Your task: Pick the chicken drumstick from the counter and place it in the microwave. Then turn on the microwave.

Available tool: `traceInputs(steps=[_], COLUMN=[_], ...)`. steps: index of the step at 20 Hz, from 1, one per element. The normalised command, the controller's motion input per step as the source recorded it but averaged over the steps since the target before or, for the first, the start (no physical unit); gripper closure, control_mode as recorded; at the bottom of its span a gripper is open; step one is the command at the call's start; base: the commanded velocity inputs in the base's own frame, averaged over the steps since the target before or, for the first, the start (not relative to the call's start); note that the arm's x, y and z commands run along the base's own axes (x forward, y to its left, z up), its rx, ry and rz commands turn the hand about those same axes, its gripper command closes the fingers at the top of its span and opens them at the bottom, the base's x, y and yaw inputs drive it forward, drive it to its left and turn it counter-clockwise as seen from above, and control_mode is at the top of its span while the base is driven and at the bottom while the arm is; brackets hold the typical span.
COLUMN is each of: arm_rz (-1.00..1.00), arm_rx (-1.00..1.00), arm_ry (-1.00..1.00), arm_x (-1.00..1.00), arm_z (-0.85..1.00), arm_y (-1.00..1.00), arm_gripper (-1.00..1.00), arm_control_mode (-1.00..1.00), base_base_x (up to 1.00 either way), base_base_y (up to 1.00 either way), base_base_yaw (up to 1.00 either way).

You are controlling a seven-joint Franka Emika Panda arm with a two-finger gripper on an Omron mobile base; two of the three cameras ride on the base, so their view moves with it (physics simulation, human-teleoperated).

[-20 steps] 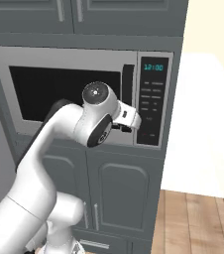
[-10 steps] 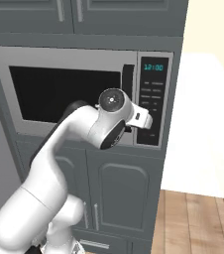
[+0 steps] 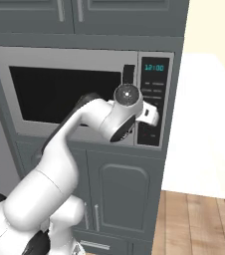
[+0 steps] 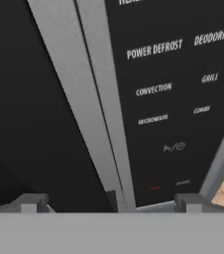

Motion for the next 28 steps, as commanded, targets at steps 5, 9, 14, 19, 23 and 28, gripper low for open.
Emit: traceInputs(steps=[5,9,14,19,23,28], arm_rz=[0.02,0.02,0.0,0.0,0.0,0.0], arm_rx=[0.08,0.04,0.0,0.0,0.0,0.0], arm_ry=[0.0,0.0,-0.06,-0.16,-0.12,-0.05], arm_x=[0.36,0.17,0.0,0.11,0.61,0.65], arm_z=[0.0,0.0,0.0,0.0,0.0,0.0], arm_y=[0.0,0.12,0.5,0.42,0.01,-0.19], arm_gripper=[-1.0,-1.0,-1.0,-1.0,-1.0,-1.0], arm_control_mode=[-1.0,-1.0,-1.0,-1.0,-1.0,-1.0], base_base_x=[0.0,0.0,0.0,0.0,0.0,0.0], base_base_y=[0.0,0.0,0.0,0.0,0.0,0.0], base_base_yaw=[0.0,0.0,0.0,0.0,0.0,0.0])
